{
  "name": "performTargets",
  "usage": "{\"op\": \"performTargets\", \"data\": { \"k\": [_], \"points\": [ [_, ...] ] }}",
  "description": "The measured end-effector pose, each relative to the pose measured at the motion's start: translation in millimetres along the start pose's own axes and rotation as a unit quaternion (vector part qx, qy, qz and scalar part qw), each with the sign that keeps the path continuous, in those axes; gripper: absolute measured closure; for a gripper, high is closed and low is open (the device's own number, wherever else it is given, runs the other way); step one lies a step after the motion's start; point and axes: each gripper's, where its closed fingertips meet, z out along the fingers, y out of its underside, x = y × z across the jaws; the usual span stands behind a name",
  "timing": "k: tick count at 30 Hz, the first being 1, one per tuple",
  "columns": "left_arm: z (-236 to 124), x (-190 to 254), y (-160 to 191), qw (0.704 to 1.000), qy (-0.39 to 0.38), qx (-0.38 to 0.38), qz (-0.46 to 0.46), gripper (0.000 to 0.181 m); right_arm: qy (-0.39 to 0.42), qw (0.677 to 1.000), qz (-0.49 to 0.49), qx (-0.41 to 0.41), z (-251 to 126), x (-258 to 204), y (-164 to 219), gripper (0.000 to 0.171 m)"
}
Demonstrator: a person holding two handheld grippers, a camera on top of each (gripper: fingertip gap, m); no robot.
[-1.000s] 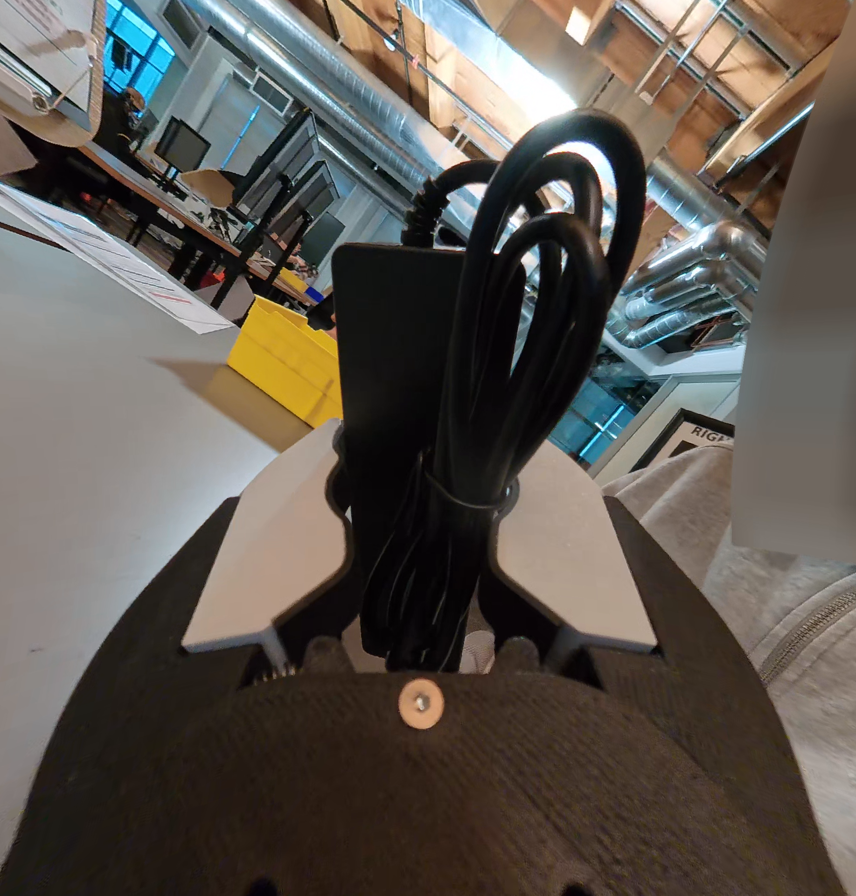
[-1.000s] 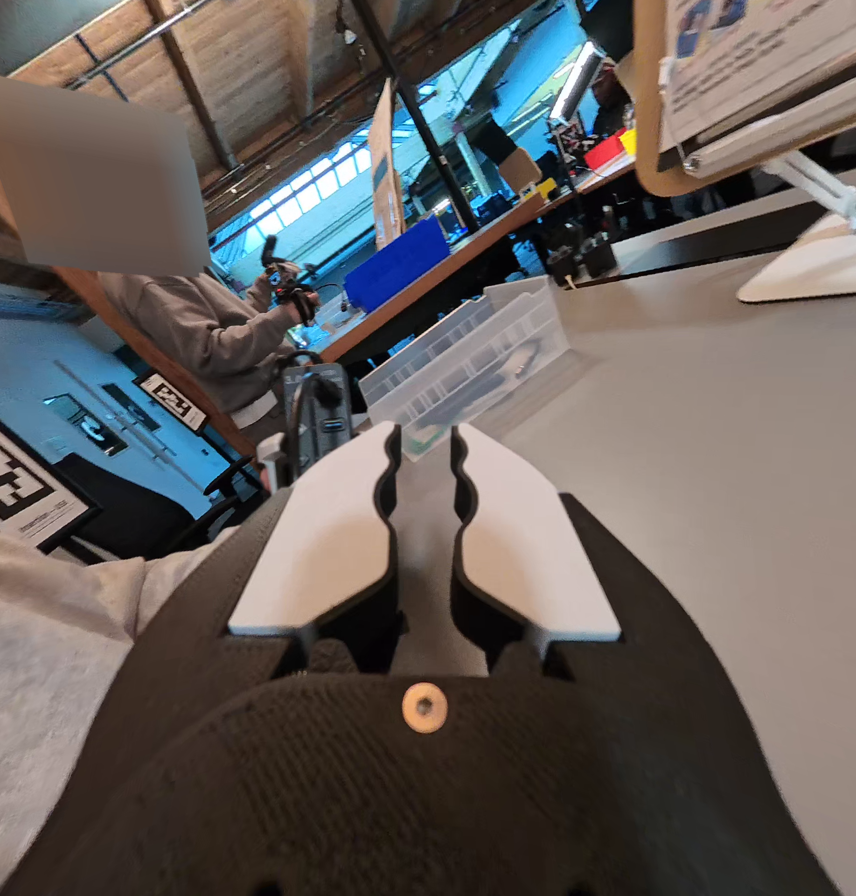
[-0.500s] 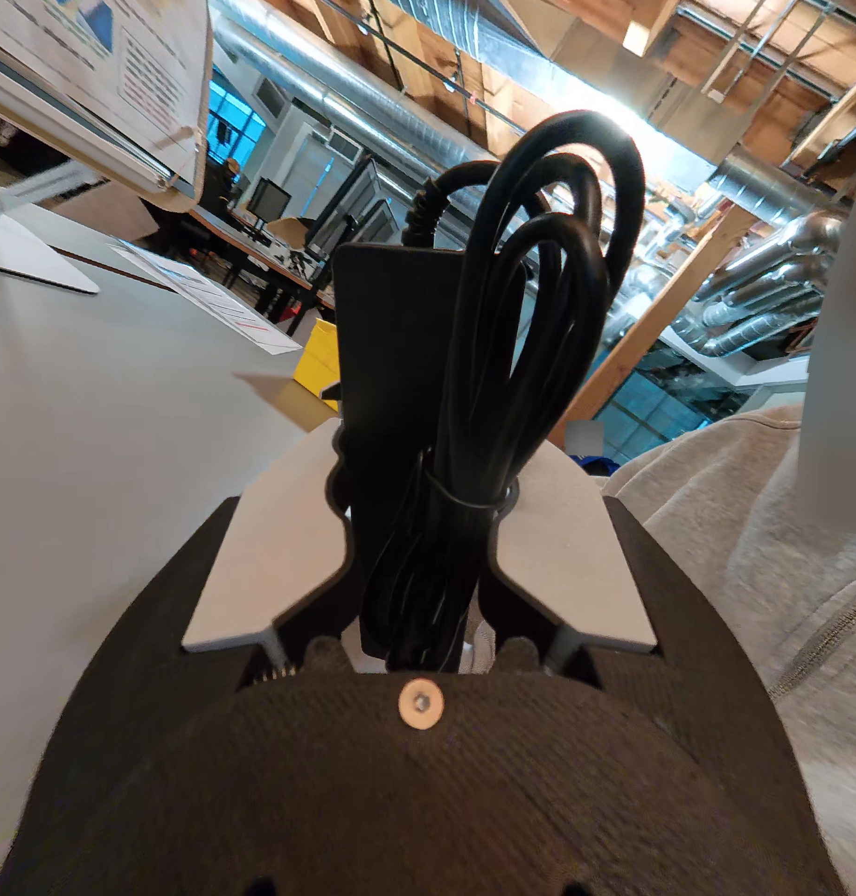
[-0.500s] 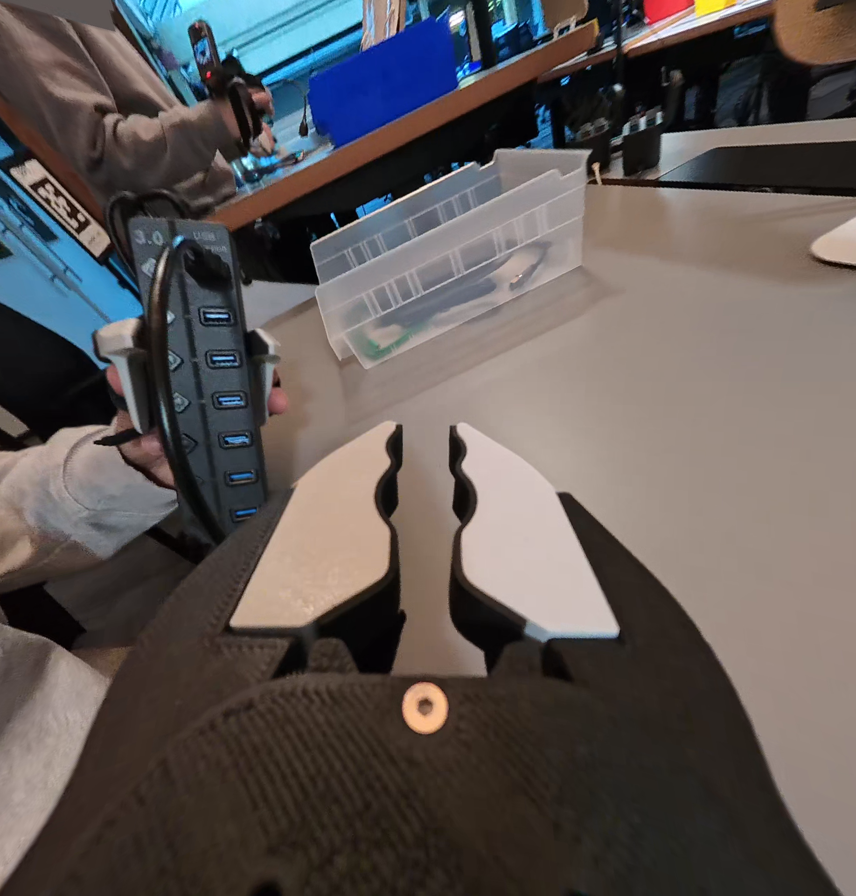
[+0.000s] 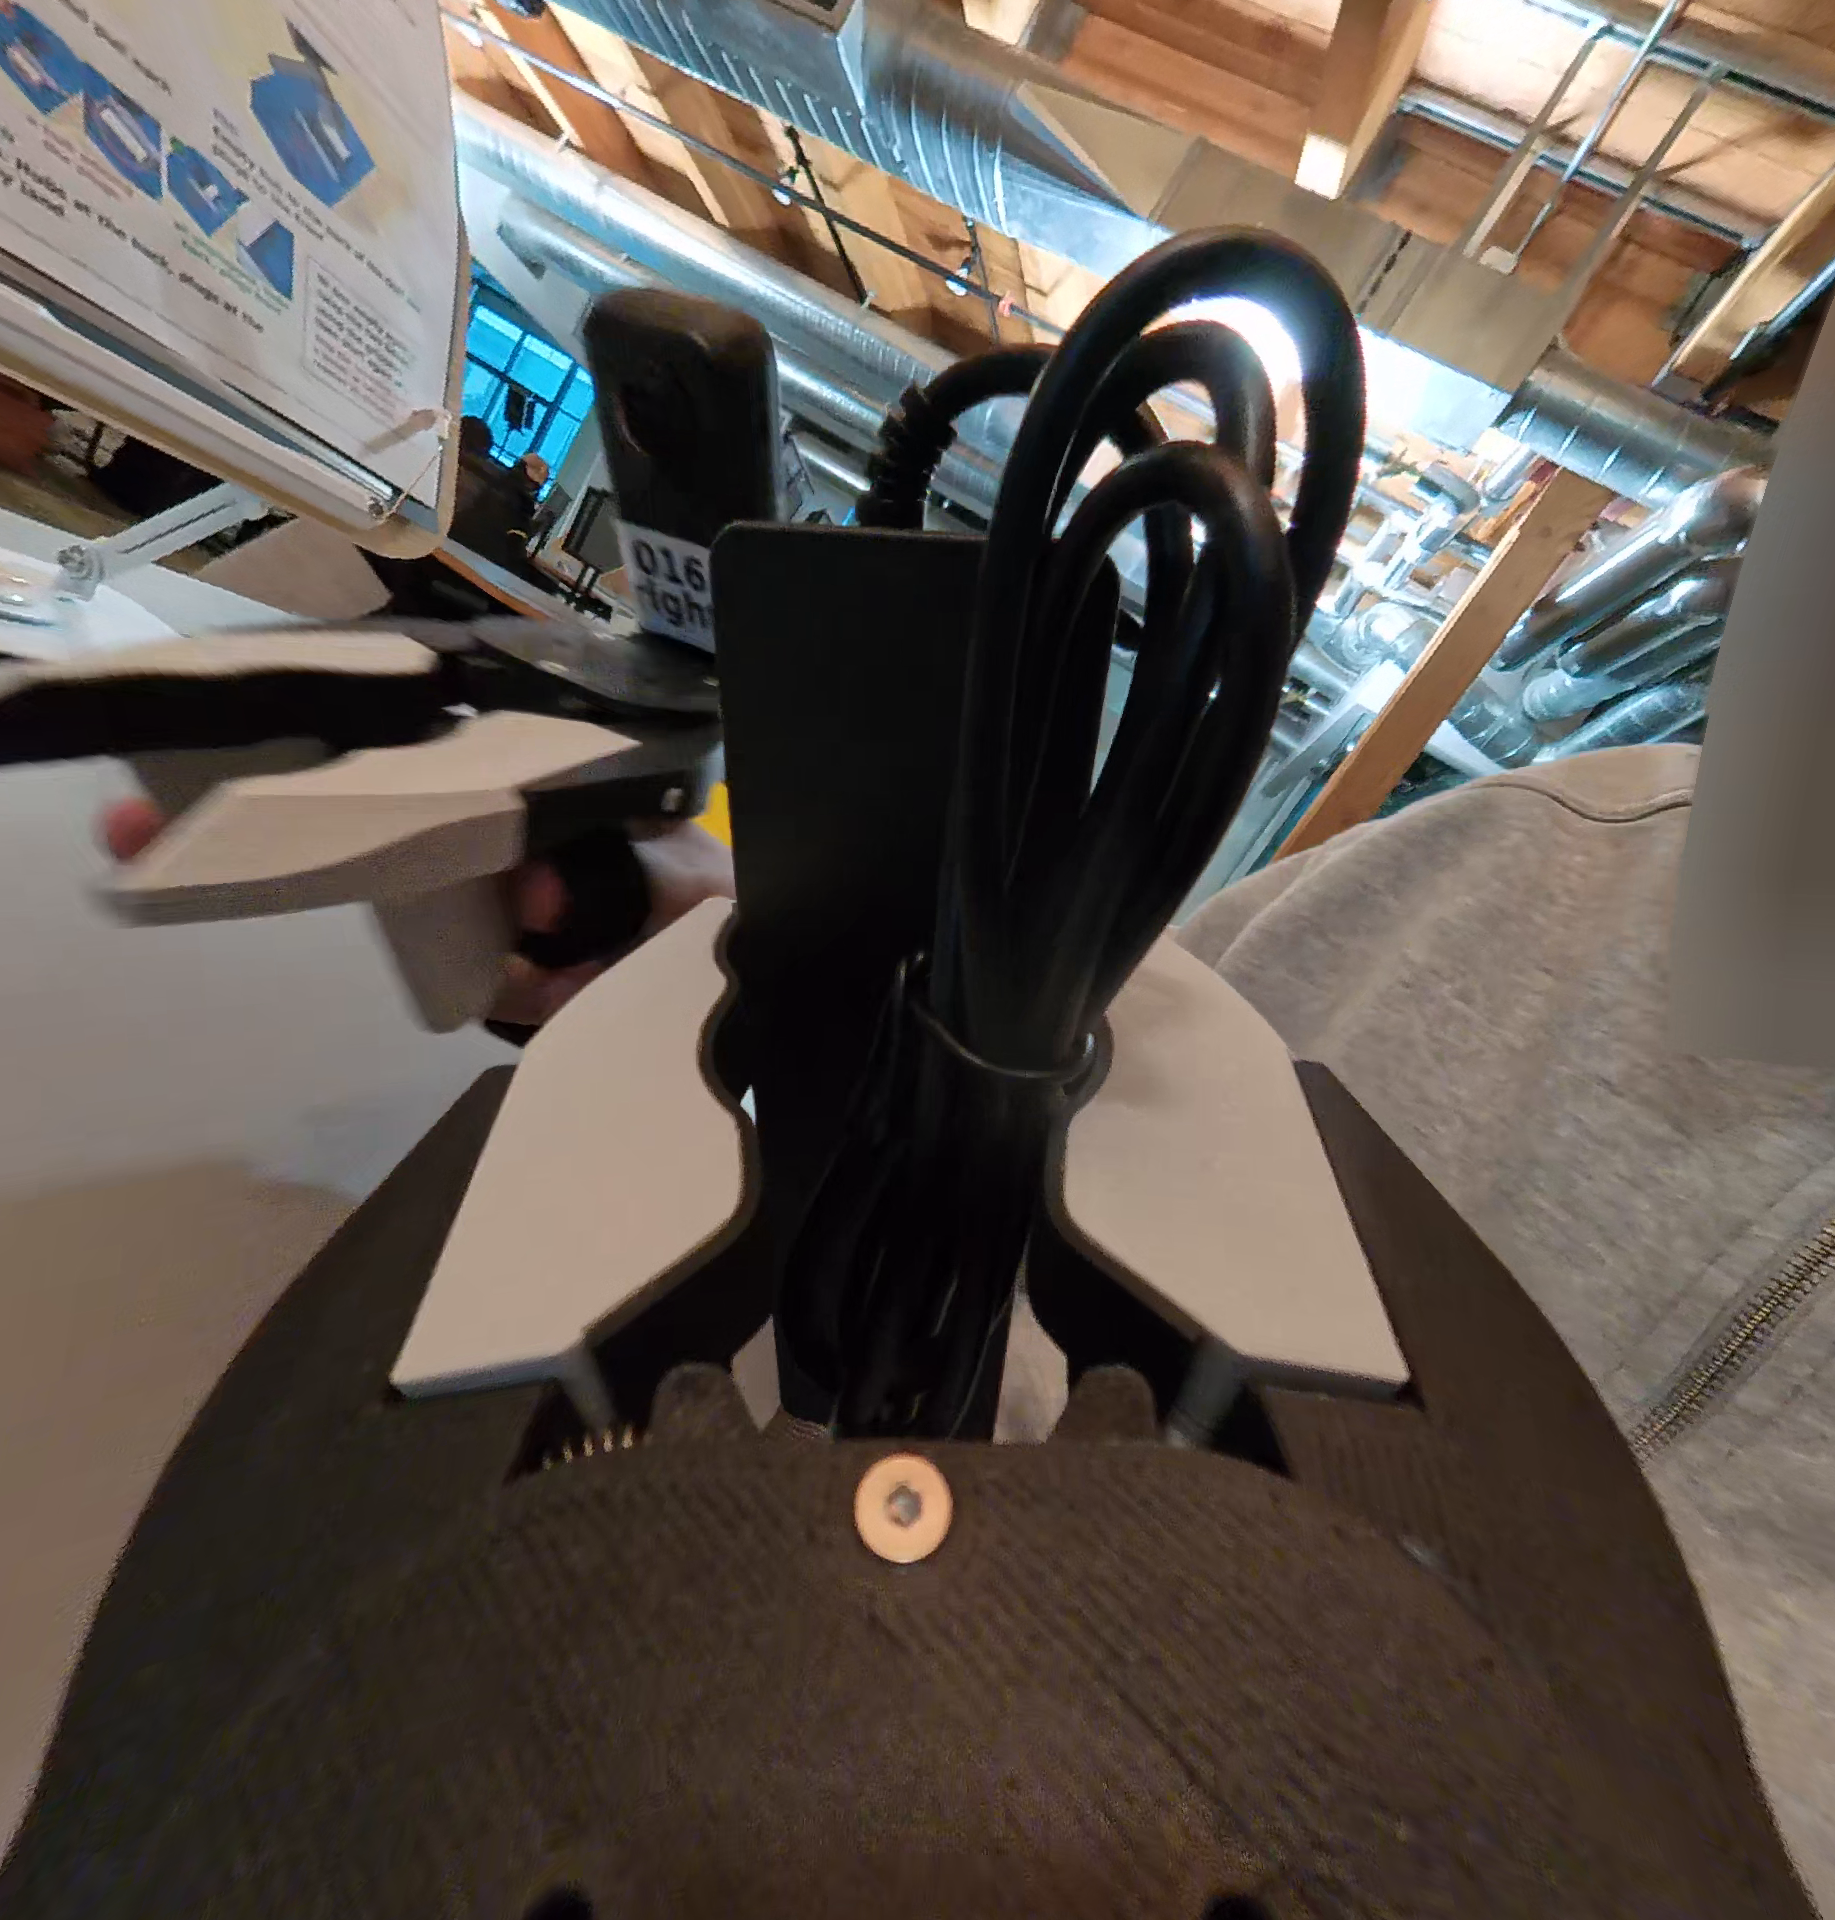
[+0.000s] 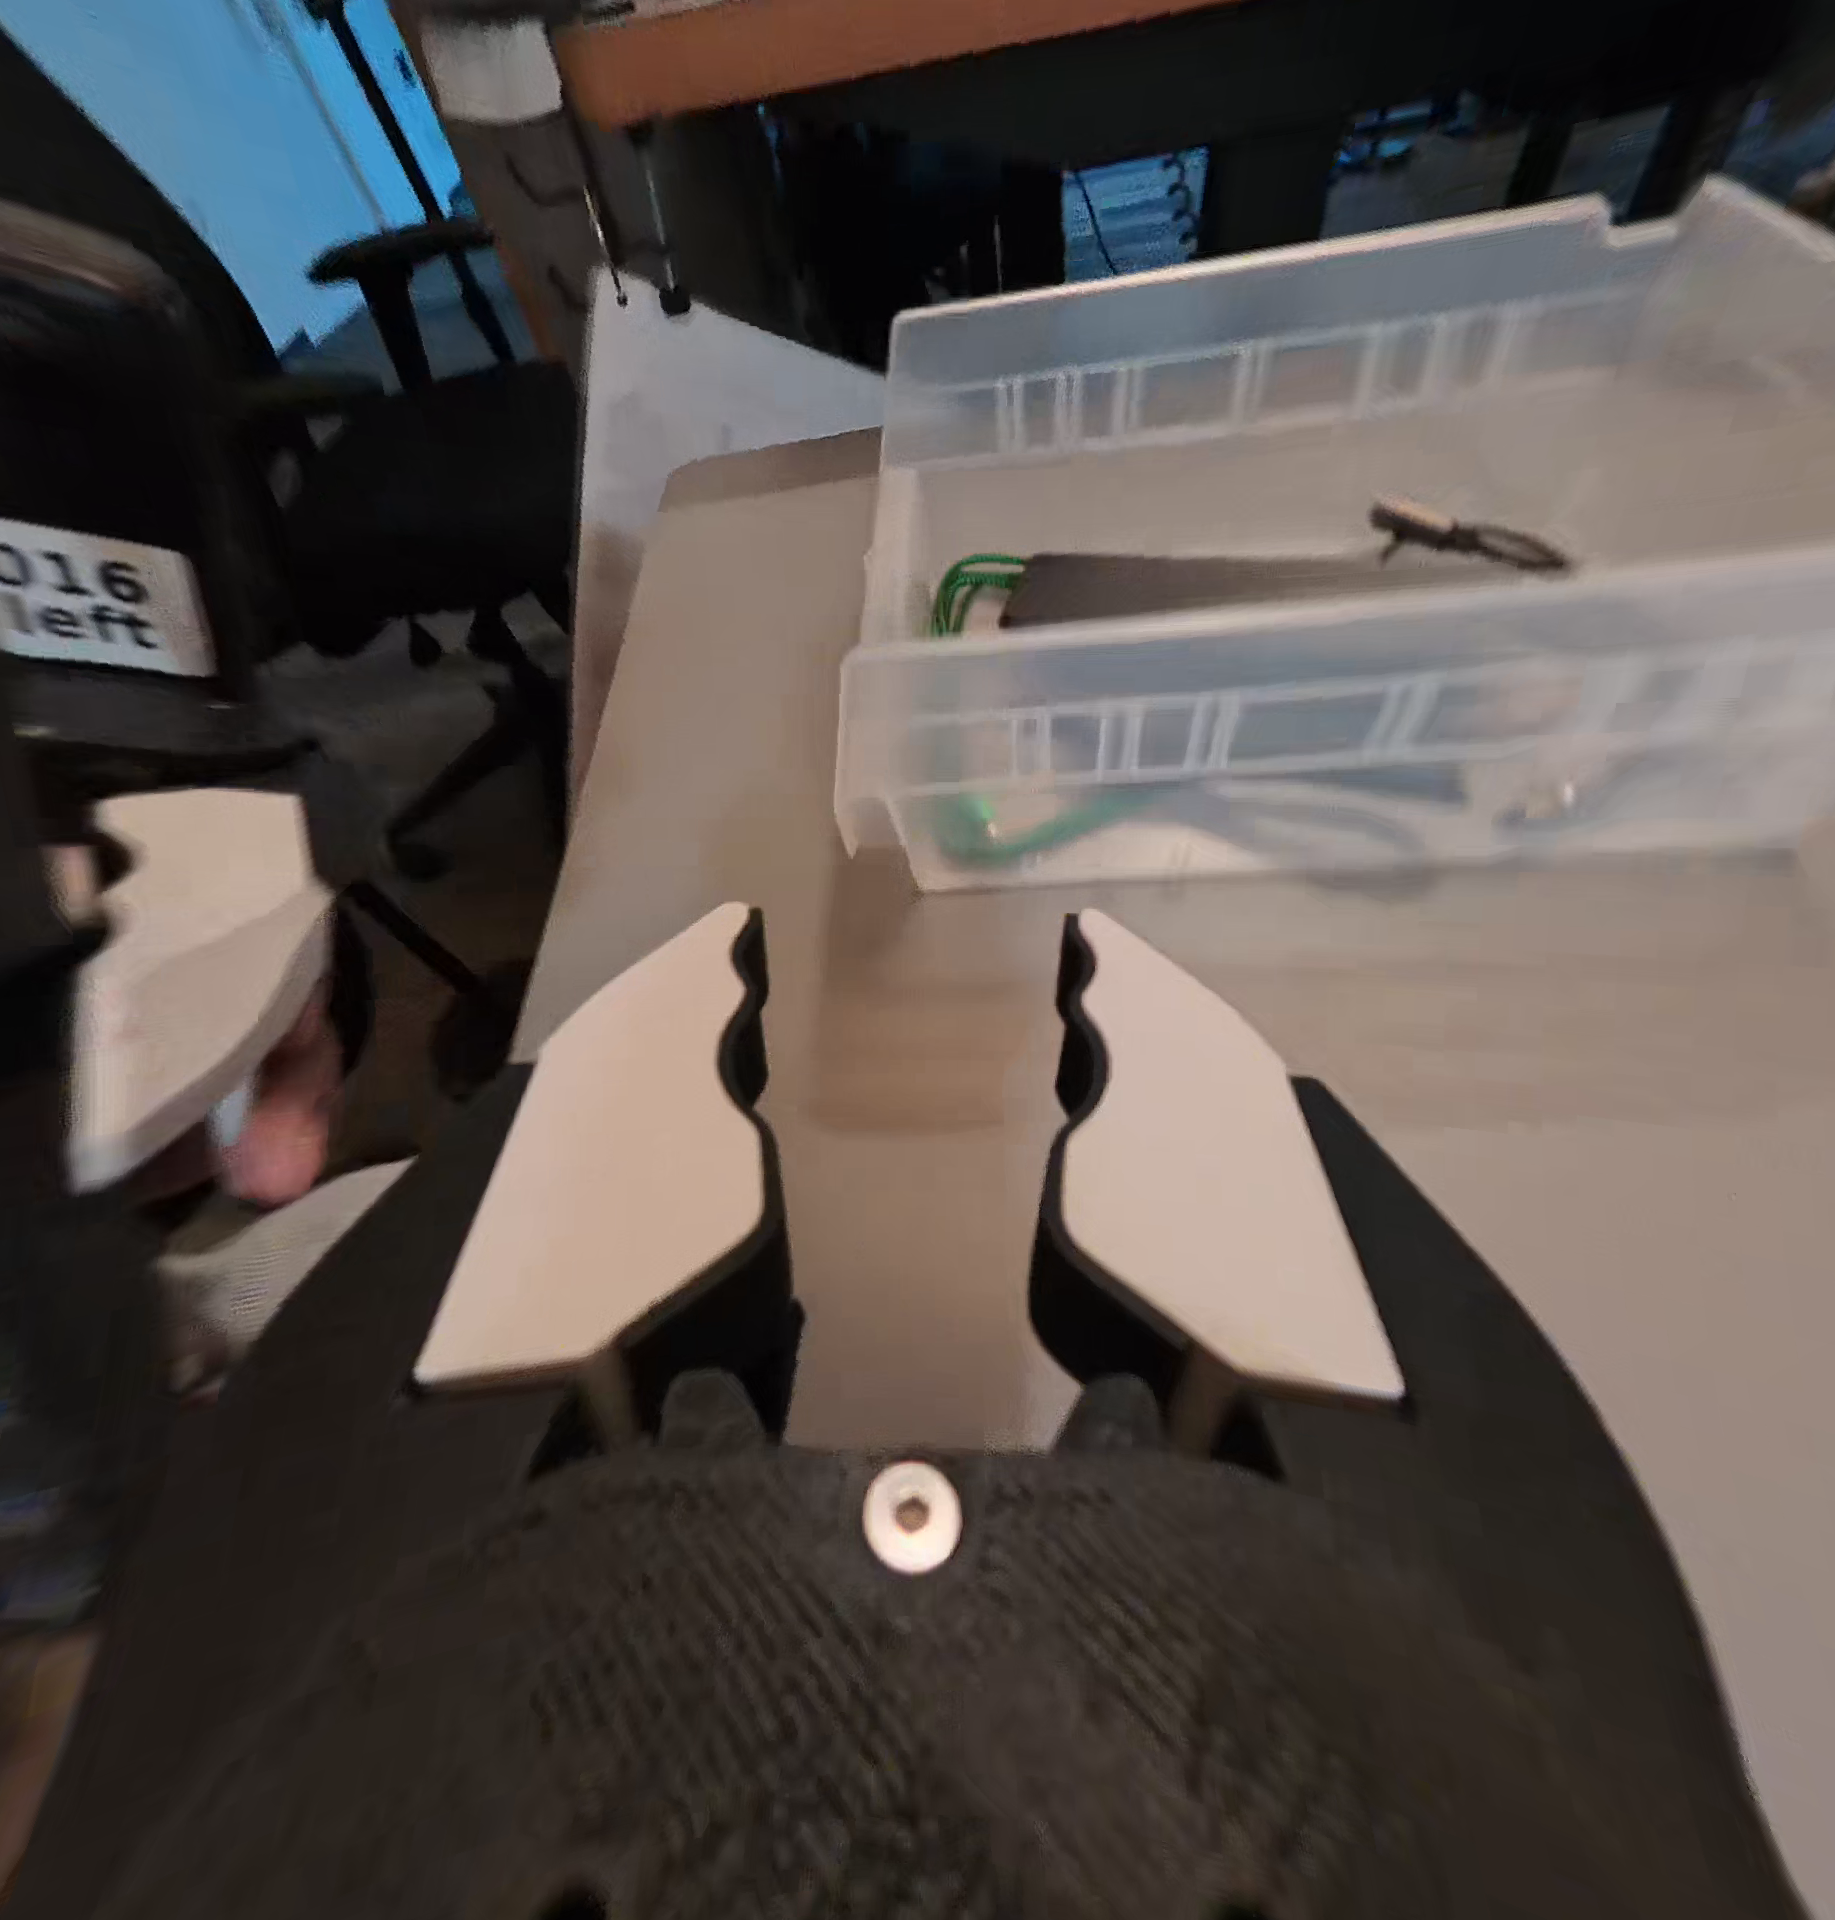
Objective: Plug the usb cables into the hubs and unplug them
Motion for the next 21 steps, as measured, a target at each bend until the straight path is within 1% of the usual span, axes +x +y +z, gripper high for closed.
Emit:
{"op": "performTargets", "data": {
  "k": [2, 4, 5, 7, 8, 9, 12, 14, 17, 19, 20, 21],
  "points": [
    [-2, 4, 0, 1.0, 0.002, 0.003, 0.0, 0.123, 0.025, 0.998, -0.047, -0.019, 25, 3, -9, 0.114],
    [-4, 6, 0, 1.0, 0.002, 0.003, 0.002, 0.123, 0.097, 0.993, -0.047, -0.047, 48, 22, -14, 0.108],
    [-5, 6, 0, 1.0, 0.002, 0.003, 0.002, 0.123, 0.117, 0.992, -0.034, -0.038, 58, 26, -19, 0.093],
    [-7, 6, -1, 1.0, 0.005, 0.005, -0.002, 0.123, 0.116, 0.993, -0.001, -0.016, 74, 22, -26, 0.082],
    [-8, 6, -2, 1.0, 0.006, 0.007, -0.005, 0.123, 0.126, 0.992, 0.005, -0.012, 80, 24, -26, 0.07],
    [-9, 5, -2, 1.0, 0.008, 0.009, -0.008, 0.123, 0.139, 0.99, 0.009, -0.006, 84, 26, -26, 0.067],
    [-13, 2, -4, 1.0, 0.013, 0.015, -0.023, 0.123, 0.147, 0.988, 0.023, 0.044, 89, 24, -35, 0.064],
    [-15, -1, -4, 0.999, 0.015, 0.019, -0.033, 0.123, 0.156, 0.985, 0.004, 0.069, 87, 18, -47, 0.064],
    [-17, -1, -7, 0.998, 0.023, 0.029, -0.047, 0.123, 0.17, 0.983, -0.011, 0.072, 91, 17, -57, 0.059],
    [-18, -1, -9, 0.998, 0.028, 0.034, -0.054, 0.123, 0.183, 0.981, 0.0, 0.062, 99, 24, -52, 0.052],
    [-18, -1, -9, 0.998, 0.028, 0.034, -0.055, 0.123, 0.195, 0.978, -0.005, 0.071, 101, 27, -52, 0.052],
    [-18, -2, -8, 0.998, 0.028, 0.033, -0.055, 0.123, 0.209, 0.975, -0.012, 0.076, 100, 31, -51, 0.056]
  ]
}}
